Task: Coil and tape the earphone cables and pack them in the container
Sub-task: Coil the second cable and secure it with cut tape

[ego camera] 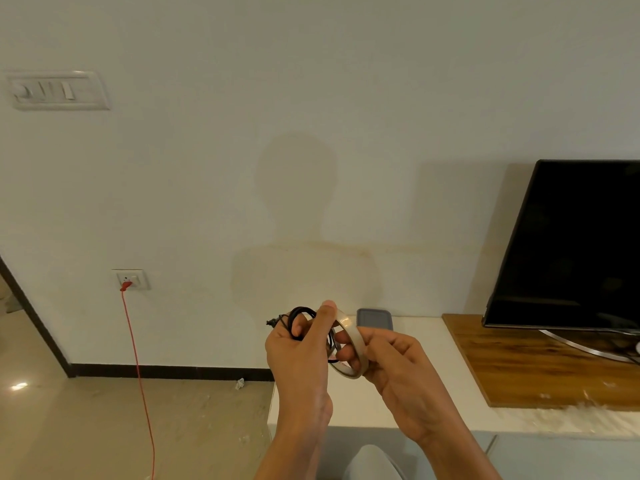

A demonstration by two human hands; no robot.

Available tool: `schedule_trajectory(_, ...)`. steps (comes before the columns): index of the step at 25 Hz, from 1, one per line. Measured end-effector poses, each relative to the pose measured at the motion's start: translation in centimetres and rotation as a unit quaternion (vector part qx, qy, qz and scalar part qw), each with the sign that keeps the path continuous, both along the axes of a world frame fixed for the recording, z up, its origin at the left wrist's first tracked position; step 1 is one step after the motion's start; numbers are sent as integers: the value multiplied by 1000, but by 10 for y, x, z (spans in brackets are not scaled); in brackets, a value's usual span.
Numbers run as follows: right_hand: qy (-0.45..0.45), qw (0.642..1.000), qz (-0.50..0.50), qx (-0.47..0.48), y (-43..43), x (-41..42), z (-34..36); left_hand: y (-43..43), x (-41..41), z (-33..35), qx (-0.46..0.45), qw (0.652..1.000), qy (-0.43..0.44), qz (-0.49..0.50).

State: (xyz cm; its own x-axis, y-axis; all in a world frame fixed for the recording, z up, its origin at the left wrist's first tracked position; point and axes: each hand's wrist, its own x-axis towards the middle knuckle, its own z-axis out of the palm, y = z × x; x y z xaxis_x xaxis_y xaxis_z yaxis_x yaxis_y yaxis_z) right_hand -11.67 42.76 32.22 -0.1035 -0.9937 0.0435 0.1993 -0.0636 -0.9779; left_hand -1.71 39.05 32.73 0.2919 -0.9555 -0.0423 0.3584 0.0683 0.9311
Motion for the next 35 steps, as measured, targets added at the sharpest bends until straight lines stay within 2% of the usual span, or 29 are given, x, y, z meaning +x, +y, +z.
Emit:
schedule_trajectory(6,-35,999,19,19,1,0,0,-3,1,-5,12,1000,-3,8)
schedule_trajectory(13,-3,999,35,8,4,-1,4,-2,2,-2,1,1000,-5,9)
schedule_trajectory(19,-20,998,55,8,3,-9,8,1,10,-2,-41,978,-52,-199)
schedule_trajectory(21,-12,999,42,9,2,-8,6,3,10,0,-46,973,-55,-218)
schedule_trajectory(23,70,997,-28,-28,3,-7,1,5,8,0,-50,981,-18,-187)
schedule_trajectory(25,200,961,-165,-95,4,-6,-5,6,6,-1,-54,989,38,-130)
schedule_trajectory(26,228,944,-213,-111,5,-4,-7,7,4,-1,-58,991,58,-101)
schedule_trajectory(30,197,950,-219,-102,7,10,-9,8,-2,-8,-62,996,67,-18)
schedule_trajectory(35,128,958,-237,-101,-3,16,-8,15,-11,-11,-31,995,96,7)
